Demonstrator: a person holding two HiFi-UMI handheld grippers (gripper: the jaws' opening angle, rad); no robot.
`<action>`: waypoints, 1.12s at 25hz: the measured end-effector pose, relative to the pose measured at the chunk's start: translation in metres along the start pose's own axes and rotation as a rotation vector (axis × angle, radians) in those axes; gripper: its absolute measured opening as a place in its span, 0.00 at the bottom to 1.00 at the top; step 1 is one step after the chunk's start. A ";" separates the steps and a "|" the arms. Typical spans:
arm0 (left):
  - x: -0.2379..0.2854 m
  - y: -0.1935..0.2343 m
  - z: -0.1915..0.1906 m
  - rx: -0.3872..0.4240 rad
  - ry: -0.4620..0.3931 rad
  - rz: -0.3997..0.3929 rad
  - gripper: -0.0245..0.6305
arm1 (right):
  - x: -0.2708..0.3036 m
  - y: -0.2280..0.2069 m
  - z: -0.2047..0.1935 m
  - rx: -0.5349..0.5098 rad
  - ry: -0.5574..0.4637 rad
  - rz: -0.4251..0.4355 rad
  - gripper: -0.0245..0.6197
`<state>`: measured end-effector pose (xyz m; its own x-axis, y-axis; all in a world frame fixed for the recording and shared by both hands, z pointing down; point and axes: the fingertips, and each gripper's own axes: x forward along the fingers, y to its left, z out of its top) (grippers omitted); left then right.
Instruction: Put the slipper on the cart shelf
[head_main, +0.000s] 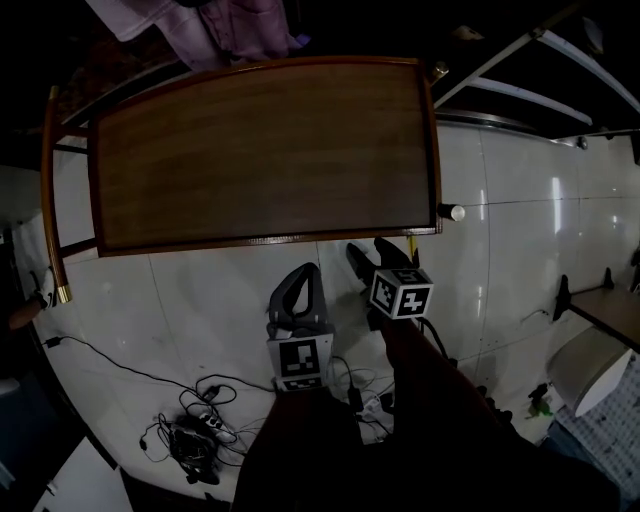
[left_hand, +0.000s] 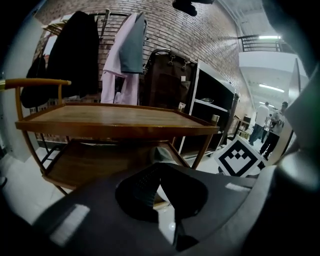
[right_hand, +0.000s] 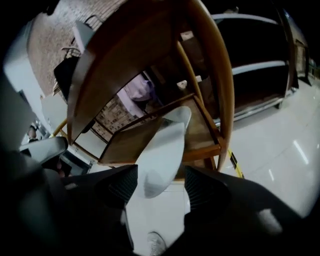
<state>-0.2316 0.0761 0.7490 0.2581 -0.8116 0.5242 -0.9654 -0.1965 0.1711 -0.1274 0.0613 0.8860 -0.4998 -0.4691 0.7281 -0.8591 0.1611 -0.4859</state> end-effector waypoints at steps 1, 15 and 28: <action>0.002 0.001 0.001 0.007 -0.002 0.000 0.06 | 0.004 -0.003 0.000 0.045 0.001 0.008 0.47; 0.008 0.006 -0.003 -0.039 0.017 0.043 0.06 | 0.035 0.001 -0.003 0.346 0.051 0.181 0.35; -0.010 -0.001 -0.008 -0.028 0.035 0.027 0.06 | 0.004 0.013 -0.004 0.281 0.027 0.188 0.14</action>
<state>-0.2328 0.0888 0.7508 0.2333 -0.7966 0.5577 -0.9709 -0.1588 0.1793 -0.1414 0.0653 0.8847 -0.6524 -0.4304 0.6238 -0.6894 -0.0047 -0.7243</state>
